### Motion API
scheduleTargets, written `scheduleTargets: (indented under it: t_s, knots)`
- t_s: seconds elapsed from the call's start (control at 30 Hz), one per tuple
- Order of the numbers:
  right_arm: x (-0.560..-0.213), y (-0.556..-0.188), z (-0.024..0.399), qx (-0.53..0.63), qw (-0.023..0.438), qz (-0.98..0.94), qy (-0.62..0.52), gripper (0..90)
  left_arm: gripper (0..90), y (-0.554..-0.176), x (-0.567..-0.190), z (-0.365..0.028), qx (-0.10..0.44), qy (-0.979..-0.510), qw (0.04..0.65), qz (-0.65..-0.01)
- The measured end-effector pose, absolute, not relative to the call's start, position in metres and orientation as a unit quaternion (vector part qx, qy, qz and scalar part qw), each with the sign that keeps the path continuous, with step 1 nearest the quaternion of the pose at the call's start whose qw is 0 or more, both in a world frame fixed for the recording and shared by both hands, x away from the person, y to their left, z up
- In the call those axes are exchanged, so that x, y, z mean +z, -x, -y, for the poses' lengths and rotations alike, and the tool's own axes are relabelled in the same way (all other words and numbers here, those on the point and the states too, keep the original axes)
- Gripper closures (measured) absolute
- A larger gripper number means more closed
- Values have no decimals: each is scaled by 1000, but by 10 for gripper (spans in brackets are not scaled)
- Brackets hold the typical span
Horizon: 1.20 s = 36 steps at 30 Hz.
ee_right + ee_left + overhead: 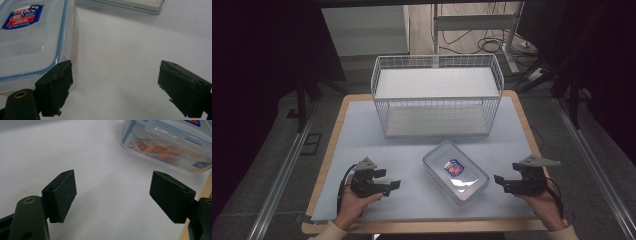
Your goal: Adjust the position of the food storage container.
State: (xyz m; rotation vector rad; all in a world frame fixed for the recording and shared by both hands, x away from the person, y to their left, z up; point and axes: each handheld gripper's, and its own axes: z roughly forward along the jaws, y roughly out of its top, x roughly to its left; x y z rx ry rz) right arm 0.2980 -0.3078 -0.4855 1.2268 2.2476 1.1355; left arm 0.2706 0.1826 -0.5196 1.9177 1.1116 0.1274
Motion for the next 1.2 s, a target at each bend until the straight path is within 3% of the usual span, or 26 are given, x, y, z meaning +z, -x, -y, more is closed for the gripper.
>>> scheduleTargets:
  t_s: [1.2]
  knots:
    - [-475, -295, 309, 400, 145, -789, -444, 220, 211, -270, -515, -183, 52, -770, 452, -448]
